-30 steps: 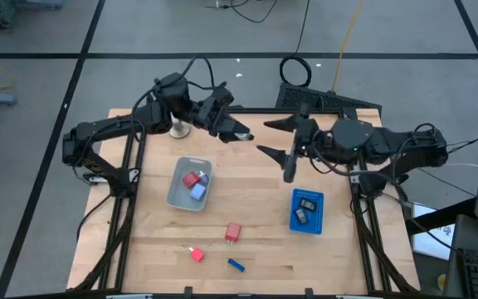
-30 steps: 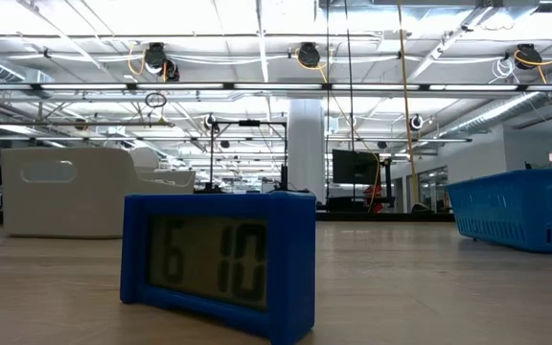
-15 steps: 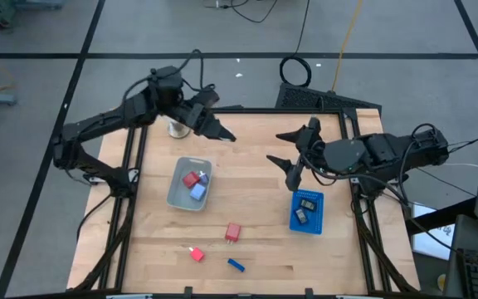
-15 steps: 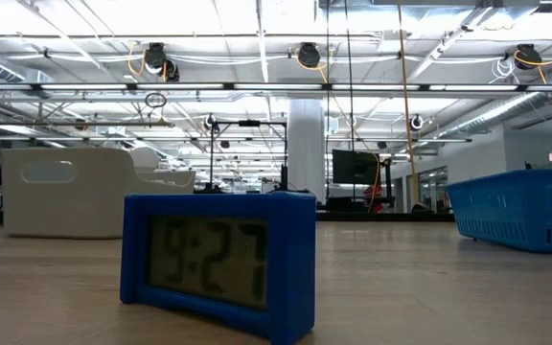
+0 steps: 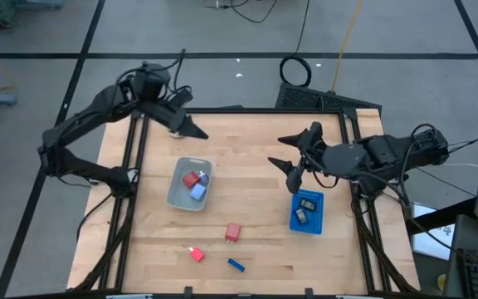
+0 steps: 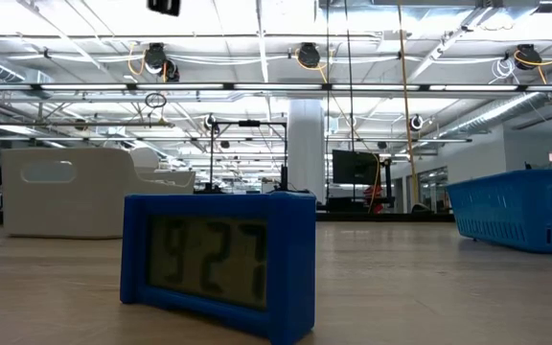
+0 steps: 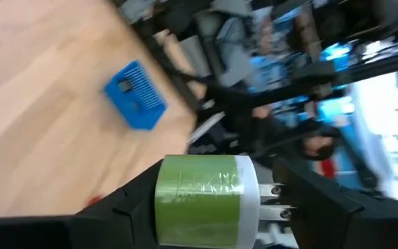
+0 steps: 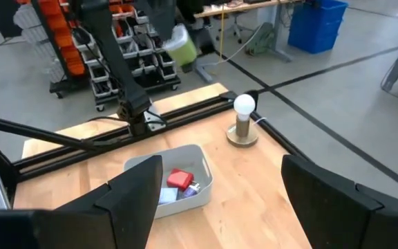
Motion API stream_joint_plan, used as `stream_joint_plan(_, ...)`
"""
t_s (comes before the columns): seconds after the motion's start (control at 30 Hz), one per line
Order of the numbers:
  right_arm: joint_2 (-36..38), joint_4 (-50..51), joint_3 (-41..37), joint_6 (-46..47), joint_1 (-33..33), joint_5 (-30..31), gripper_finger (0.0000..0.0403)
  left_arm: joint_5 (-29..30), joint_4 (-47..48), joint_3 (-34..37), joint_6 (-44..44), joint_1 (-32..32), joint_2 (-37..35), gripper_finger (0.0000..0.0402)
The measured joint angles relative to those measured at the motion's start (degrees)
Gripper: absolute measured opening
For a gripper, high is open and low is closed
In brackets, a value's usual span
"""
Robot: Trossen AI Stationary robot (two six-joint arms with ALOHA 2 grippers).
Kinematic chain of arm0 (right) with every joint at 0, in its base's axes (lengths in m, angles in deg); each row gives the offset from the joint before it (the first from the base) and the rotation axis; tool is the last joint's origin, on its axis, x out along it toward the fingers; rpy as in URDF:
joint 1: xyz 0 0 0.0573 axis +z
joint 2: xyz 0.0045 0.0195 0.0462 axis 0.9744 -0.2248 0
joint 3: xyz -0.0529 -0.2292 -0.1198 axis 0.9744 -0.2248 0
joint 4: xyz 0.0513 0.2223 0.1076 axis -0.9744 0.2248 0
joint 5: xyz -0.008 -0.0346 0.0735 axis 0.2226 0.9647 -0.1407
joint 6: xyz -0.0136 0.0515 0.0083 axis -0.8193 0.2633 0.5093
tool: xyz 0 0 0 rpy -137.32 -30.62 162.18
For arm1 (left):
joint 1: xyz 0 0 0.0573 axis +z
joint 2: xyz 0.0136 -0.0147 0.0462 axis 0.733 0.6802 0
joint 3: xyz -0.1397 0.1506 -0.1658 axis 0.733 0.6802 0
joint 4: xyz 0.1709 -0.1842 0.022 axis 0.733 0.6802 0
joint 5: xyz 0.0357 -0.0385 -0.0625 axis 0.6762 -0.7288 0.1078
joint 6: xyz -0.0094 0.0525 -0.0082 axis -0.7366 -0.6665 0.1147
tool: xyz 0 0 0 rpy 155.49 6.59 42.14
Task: Pick & Place Office items
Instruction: Put the green charger adapter into the gray bin
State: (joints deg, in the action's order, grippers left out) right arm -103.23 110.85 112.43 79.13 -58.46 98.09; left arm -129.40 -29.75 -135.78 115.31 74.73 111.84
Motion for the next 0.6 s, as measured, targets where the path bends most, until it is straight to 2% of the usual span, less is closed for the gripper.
stream_joint_plan(0.33, -0.05, -6.86, -8.85, 5.07, 0.56, -0.13, 0.0290, 9.58, 16.75, -0.02, -11.07, 0.14, -1.82, 0.0234)
stream_joint_plan(0.5, -0.09, -11.34, -12.88, 6.98, 1.65, -0.10, 0.0290, 20.41, 26.23, 0.04, -15.99, -1.75, -1.51, 0.0246)
stream_joint_plan(0.6, -0.09, -12.84, -14.29, 8.14, 2.11, -0.11, 0.0290, 24.76, 27.87, 1.45, -16.74, -3.16, -1.82, 0.0236)
